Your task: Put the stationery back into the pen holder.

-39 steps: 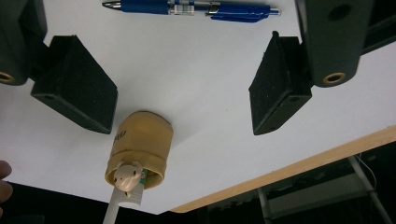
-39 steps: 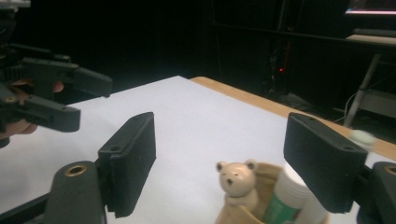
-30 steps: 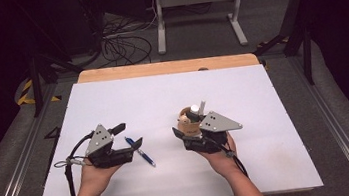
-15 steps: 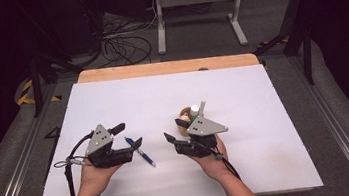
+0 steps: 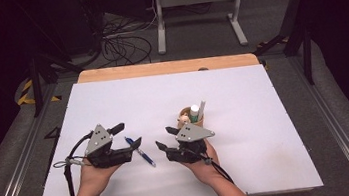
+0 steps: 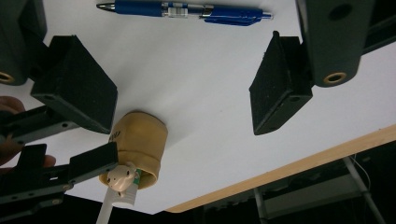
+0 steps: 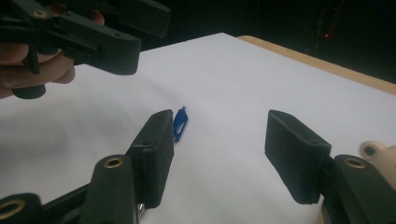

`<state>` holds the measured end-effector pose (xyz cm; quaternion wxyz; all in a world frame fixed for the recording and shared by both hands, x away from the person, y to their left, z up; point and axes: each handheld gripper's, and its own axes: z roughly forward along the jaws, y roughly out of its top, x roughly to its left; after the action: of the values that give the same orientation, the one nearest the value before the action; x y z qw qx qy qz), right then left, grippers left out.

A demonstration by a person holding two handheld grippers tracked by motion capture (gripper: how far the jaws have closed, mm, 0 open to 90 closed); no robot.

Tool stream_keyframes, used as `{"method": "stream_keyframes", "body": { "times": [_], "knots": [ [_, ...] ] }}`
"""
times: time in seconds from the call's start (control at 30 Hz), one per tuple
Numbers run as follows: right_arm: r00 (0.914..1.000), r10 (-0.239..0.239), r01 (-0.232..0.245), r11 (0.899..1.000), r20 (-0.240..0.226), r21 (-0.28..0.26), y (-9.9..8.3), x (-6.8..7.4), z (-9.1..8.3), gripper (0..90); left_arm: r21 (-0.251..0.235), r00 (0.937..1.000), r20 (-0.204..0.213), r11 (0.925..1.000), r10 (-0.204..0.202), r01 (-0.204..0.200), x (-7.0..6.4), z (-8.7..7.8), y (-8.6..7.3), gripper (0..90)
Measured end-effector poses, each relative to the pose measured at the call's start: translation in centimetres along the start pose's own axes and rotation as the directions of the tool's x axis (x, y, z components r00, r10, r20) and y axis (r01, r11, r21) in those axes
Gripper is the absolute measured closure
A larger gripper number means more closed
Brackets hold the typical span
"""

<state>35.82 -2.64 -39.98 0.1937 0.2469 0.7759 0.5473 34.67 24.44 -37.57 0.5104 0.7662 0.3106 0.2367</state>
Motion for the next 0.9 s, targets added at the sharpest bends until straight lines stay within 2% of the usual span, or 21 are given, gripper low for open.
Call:
{"method": "stream_keyframes", "body": {
  "times": [0.2, 0.5, 0.9],
  "knots": [
    [0.9997, 0.001, 0.000, 0.999, -0.025, 0.032, -0.5, 0.8, 1.0, 44.1, 0.003, 1.0000, 0.000, 1.0000, -0.006, 0.006, 0.1, 0.0, -0.1, 24.0],
    [0.9978, -0.020, 0.027, 0.995, -0.064, 0.099, -1.3, 2.2, 2.6, 47.8, 0.005, 1.0000, -0.003, 1.0000, -0.004, 0.004, 0.1, 0.0, -0.1, 24.0],
    [0.9957, -0.026, 0.039, 0.987, -0.089, 0.154, -1.9, 3.1, 3.8, 51.7, 0.006, 0.9999, -0.005, 0.9999, -0.009, 0.009, 0.2, 0.0, -0.2, 24.0]
  ]
}}
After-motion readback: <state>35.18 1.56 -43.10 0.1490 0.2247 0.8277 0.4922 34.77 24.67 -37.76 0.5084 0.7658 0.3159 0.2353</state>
